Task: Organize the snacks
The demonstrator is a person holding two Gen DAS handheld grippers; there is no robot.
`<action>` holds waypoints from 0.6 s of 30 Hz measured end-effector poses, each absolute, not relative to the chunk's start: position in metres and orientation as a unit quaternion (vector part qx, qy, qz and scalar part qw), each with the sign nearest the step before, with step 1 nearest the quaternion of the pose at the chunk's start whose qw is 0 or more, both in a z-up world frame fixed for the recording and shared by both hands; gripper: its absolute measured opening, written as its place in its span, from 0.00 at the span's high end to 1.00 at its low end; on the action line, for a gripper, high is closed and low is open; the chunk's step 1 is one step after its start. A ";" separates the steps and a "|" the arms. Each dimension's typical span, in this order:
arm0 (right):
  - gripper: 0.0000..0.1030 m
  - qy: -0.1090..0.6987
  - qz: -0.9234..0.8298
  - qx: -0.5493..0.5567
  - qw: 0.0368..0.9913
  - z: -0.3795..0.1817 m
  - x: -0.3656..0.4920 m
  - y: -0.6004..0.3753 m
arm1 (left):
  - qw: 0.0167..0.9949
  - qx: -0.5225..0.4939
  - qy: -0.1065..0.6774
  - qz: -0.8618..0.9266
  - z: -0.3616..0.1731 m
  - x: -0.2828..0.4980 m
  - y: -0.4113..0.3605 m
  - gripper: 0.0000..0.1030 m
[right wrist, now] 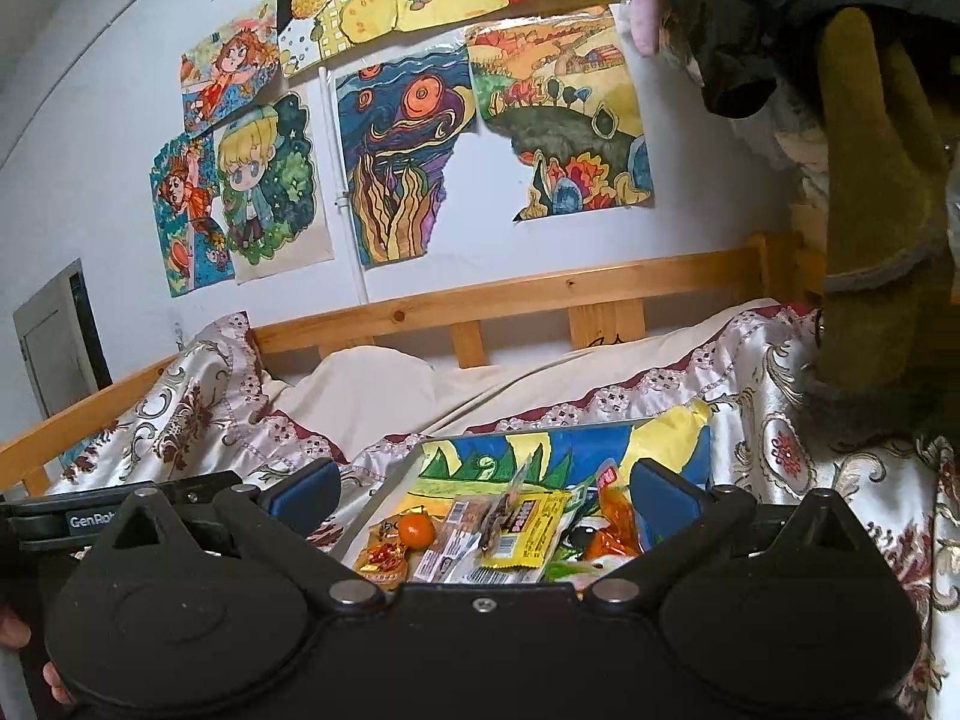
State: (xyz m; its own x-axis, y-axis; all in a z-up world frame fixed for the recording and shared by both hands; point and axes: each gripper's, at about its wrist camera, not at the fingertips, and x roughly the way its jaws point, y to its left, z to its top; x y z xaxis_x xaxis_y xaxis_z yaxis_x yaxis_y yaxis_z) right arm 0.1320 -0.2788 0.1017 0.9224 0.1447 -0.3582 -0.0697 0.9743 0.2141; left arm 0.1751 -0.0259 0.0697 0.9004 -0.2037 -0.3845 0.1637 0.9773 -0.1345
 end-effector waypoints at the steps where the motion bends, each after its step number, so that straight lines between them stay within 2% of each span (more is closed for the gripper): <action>1: 0.01 0.188 0.054 0.099 0.976 0.102 0.129 -0.279 | 0.974 -0.048 0.200 -0.094 0.070 0.170 -0.026 0.00; 18: 0.01 0.190 0.047 0.109 0.975 0.089 0.076 -0.274 | 0.975 -0.018 0.202 -0.093 0.060 0.119 -0.031 0.00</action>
